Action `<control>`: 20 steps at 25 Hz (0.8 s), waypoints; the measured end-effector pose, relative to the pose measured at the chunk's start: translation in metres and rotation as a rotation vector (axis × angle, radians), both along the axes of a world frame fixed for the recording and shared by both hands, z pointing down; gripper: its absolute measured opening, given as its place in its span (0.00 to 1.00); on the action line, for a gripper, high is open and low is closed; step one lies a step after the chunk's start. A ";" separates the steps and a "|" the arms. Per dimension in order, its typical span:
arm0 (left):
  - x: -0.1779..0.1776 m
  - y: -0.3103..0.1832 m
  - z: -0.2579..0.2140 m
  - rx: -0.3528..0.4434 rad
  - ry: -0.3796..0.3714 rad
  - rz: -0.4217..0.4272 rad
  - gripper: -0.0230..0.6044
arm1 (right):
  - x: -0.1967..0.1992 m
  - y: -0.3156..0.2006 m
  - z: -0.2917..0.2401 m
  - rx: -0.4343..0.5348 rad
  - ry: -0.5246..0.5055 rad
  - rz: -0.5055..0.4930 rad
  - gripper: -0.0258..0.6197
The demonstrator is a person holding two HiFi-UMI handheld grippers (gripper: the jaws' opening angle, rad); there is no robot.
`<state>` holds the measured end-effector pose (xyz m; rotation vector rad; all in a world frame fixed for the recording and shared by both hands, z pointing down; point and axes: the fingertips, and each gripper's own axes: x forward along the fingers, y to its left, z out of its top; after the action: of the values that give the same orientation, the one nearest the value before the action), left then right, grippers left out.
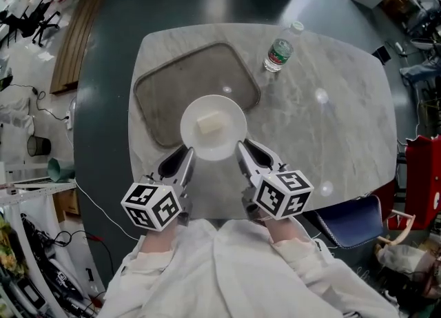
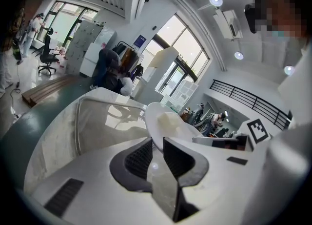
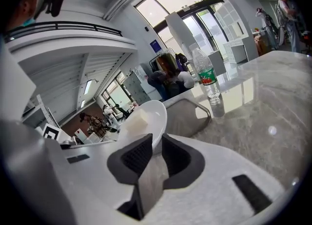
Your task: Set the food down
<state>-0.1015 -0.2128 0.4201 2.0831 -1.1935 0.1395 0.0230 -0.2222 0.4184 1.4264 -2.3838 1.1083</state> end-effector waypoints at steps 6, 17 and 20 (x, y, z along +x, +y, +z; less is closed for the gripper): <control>-0.020 -0.033 0.008 -0.012 -0.007 0.022 0.15 | -0.020 -0.031 0.009 -0.021 0.018 -0.001 0.12; -0.041 -0.086 0.029 -0.044 -0.002 0.038 0.15 | -0.042 -0.084 0.031 -0.058 0.057 0.005 0.12; -0.042 -0.098 0.037 -0.056 -0.006 0.044 0.15 | -0.043 -0.096 0.037 -0.066 0.064 0.009 0.12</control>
<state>-0.1438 -0.3107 0.4567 2.0619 -1.1350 0.1981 -0.0198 -0.3181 0.4557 1.4307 -2.2773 1.1151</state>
